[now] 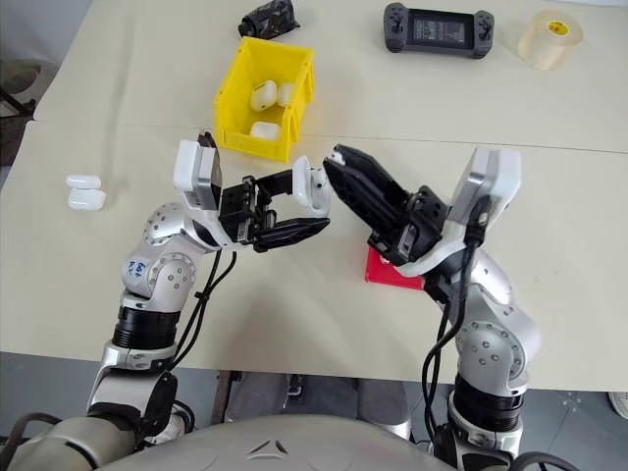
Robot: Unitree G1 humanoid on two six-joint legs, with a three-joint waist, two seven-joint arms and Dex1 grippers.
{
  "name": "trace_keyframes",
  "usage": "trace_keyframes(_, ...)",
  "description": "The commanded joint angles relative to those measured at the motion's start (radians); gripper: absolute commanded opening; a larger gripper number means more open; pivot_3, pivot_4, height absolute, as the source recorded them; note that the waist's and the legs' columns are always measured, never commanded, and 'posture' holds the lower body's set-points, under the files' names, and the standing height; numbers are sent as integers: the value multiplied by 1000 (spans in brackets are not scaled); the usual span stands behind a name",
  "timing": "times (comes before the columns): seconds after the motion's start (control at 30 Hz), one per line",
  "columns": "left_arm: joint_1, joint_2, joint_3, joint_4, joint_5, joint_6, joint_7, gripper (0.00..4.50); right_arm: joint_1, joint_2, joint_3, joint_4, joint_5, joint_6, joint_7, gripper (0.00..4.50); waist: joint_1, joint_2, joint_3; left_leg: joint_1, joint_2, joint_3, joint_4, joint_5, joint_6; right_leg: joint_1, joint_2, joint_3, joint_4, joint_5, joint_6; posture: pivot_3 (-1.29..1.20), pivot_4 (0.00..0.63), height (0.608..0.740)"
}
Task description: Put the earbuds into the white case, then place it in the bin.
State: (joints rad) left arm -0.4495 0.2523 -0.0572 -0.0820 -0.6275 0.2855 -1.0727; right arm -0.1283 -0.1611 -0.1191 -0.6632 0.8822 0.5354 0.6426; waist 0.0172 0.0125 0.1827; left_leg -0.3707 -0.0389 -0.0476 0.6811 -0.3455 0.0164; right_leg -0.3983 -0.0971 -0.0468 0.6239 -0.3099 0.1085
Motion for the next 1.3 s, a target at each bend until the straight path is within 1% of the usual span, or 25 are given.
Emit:
trace_keyframes(0.03,-21,-10,12,-32,-36,16,11,2799,15,-6,36,-33,-21,-67,11,525,0,0,0,0,0,0,0,0,0,0,0,0,0,0,0,0,150,740)
trace_keyframes(0.5,-36,-52,17,-61,-60,33,45,2799,53,-18,112,24,-87,-166,-8,525,0,0,0,0,0,0,0,0,0,0,0,0,0,0,0,0,150,740)
trace_keyframes(0.7,-31,-54,21,-68,-64,28,42,2799,55,0,117,50,-86,-197,-47,525,0,0,0,0,0,0,0,0,0,0,0,0,0,0,0,0,150,740)
trace_keyframes(0.9,-29,-65,30,-72,-68,16,39,2799,58,-6,134,73,-101,-202,-58,525,0,0,0,0,0,0,0,0,0,0,0,0,-1,0,0,0,150,740)
trace_keyframes(1.03,-35,-77,39,-71,-71,18,55,2799,70,-23,148,76,-108,-208,-48,525,0,0,0,0,0,0,0,0,0,0,0,0,-1,0,0,0,150,740)
trace_keyframes(1.17,-40,-82,44,-69,-74,21,59,2799,90,-75,166,72,-120,-211,1,525,1,0,0,0,0,0,0,0,0,0,0,0,-1,0,0,0,150,740)
trace_keyframes(1.23,-41,-82,43,-69,-73,21,56,2799,93,-92,168,69,-88,-192,6,525,1,0,0,0,0,0,0,0,0,0,0,0,-1,0,0,0,150,740)
trace_keyframes(1.3,-41,-80,40,-67,-69,17,47,2799,90,-97,165,68,-66,-189,6,1240,1,0,0,0,0,0,0,0,0,0,0,0,-1,0,0,0,150,740)
